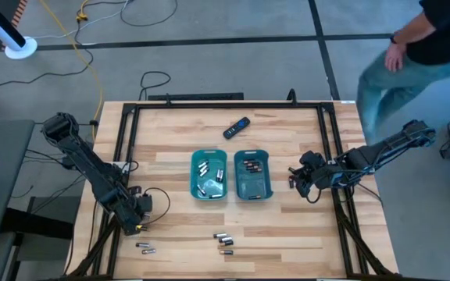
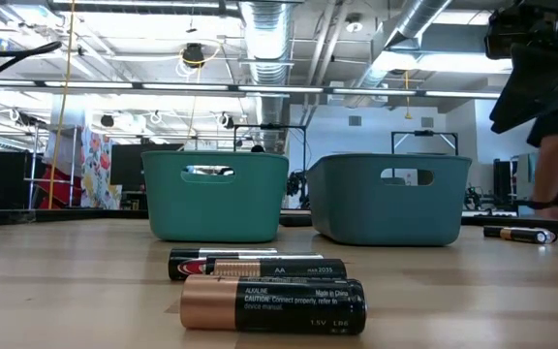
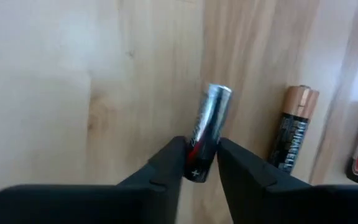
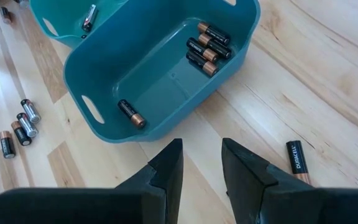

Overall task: Sort batteries
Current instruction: Put the silver and black battery into the green bin

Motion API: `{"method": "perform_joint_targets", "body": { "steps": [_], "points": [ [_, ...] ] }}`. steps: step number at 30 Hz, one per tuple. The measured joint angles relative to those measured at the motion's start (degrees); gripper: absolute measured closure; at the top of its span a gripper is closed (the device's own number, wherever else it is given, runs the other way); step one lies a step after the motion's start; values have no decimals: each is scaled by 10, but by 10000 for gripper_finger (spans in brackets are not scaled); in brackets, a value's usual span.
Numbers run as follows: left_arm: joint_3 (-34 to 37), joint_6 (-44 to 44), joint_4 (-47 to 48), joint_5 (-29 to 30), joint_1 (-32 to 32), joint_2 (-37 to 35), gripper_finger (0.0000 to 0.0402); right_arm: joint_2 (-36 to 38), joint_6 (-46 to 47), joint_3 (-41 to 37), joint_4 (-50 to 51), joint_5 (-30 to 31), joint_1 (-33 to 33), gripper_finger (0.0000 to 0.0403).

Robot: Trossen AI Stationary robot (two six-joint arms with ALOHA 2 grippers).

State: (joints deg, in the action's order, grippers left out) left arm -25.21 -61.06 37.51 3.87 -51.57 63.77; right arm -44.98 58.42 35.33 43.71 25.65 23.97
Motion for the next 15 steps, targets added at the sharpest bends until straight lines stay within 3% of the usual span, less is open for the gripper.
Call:
{"method": "perform_joint_targets", "body": {
  "steps": [5,15],
  "points": [
    [0,-31,10,1,0,0,365,0,-3,0,0,0,0,276],
    [-13,-90,28,5,0,1,365,0,-6,0,0,0,0,276]
  ]
}}
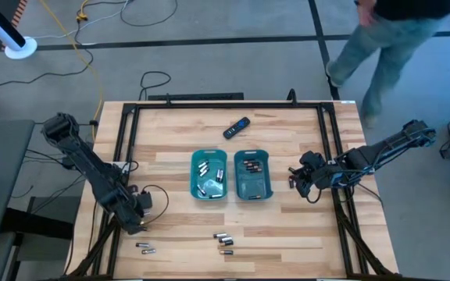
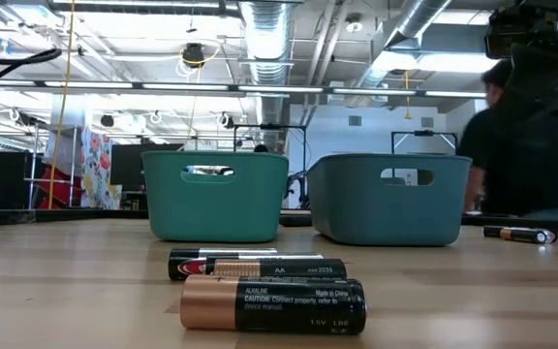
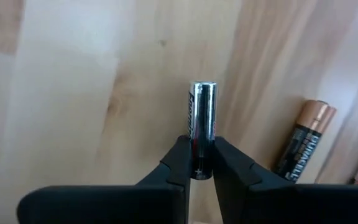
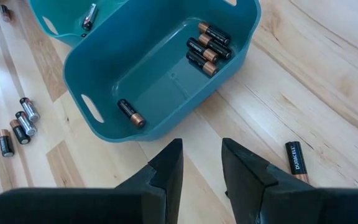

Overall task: Sort batteries
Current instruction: Put the silver and black battery into the green bin

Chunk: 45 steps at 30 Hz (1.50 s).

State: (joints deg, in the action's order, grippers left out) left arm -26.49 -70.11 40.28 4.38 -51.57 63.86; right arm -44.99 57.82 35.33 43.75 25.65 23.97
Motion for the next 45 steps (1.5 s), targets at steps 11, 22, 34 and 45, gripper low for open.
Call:
{"method": "perform_joint_targets", "body": {
  "steps": [11,22,34,45],
  "points": [
    [-135,33,115,114,53,-1,365,0,2,0,0,0,0,276],
    [-325,365,186,162,270,36,365,0,2,0,-3,0,0,276],
    [-544,577,169,95,495,299,365,0,2,0,-10,0,0,276],
    [-565,503,100,-17,546,459,365,0,-1,0,-10,0,0,276]
  ]
}}
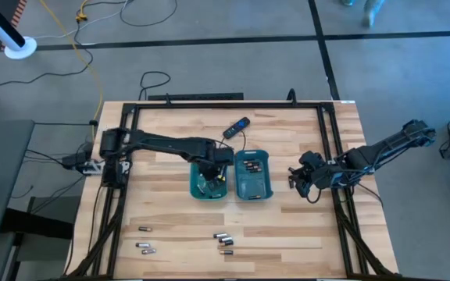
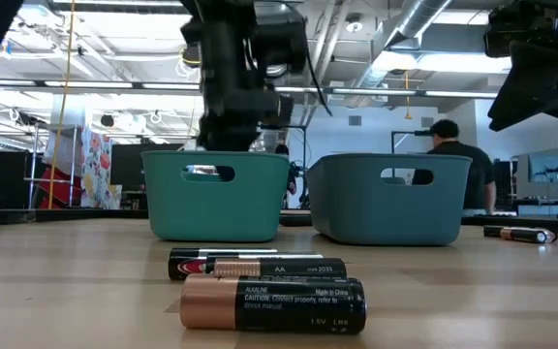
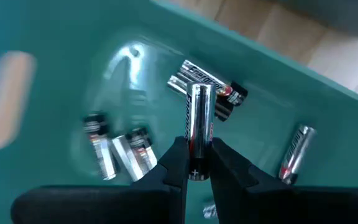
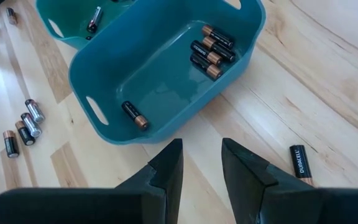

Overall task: Sort batteries
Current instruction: Put the silver and black battery into the green bin

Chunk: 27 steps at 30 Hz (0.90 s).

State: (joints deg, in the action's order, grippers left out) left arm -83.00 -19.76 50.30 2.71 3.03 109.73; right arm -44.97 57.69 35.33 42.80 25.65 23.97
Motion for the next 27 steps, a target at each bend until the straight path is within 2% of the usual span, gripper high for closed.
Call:
{"method": "perform_joint_targets", "body": {
  "steps": [6,11,19,27],
  "points": [
    [0,-48,-12,-12,0,47,365,0,-9,0,0,0,0,276],
    [0,-64,-14,-10,0,48,361,0,-20,0,0,0,0,276],
    [0,-79,-14,-9,0,47,260,0,-27,0,0,0,0,276],
    [-13,-71,-10,-16,0,46,228,0,-27,0,0,0,0,276]
  ]
}}
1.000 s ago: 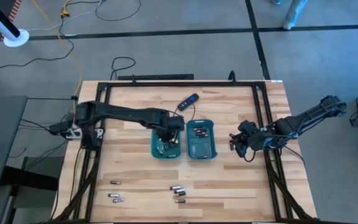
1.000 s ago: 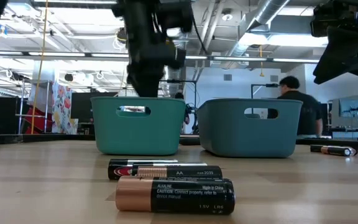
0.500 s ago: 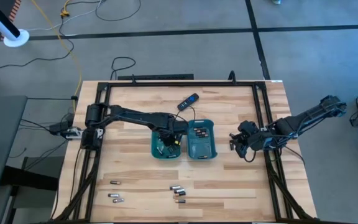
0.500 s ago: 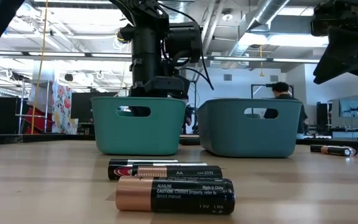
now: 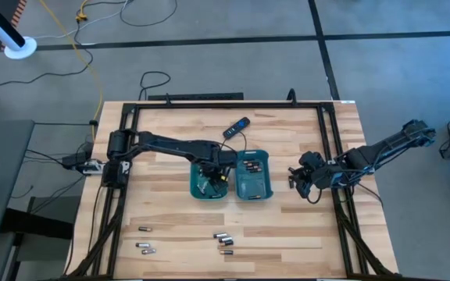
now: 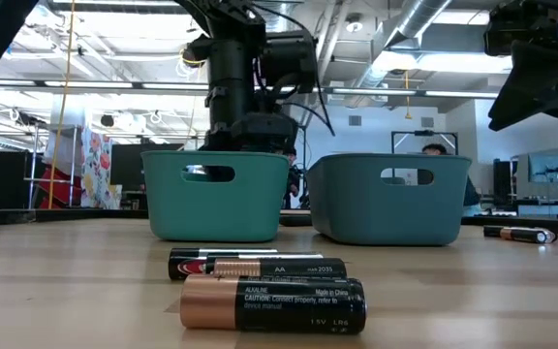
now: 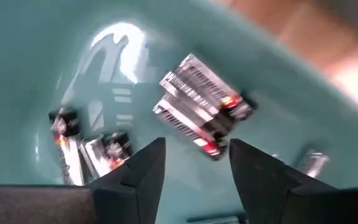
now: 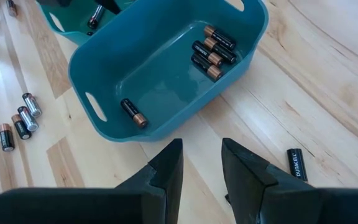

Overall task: Sort batteries
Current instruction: Put the silver and black battery into the green bin, then put the copper and black battery into the blue bin

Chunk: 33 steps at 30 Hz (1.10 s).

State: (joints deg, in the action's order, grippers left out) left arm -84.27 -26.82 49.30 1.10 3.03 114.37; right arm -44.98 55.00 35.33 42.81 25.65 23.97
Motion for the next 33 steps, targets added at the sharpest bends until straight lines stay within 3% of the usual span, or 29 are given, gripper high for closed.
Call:
{"method": "perform_joint_targets", "body": {
  "steps": [10,18,22,29,33],
  "points": [
    [-133,42,117,5,-3,-14,229,0,0,0,0,0,0,276],
    [-137,23,191,150,-62,-134,229,0,5,0,-1,0,0,276],
    [-84,-29,198,189,-111,-209,229,0,6,0,-1,0,0,276],
    [70,-188,195,194,-218,-343,229,0,11,0,-2,0,0,276],
    [144,-248,195,172,-288,-382,229,0,11,0,-2,0,0,276]
  ]
}}
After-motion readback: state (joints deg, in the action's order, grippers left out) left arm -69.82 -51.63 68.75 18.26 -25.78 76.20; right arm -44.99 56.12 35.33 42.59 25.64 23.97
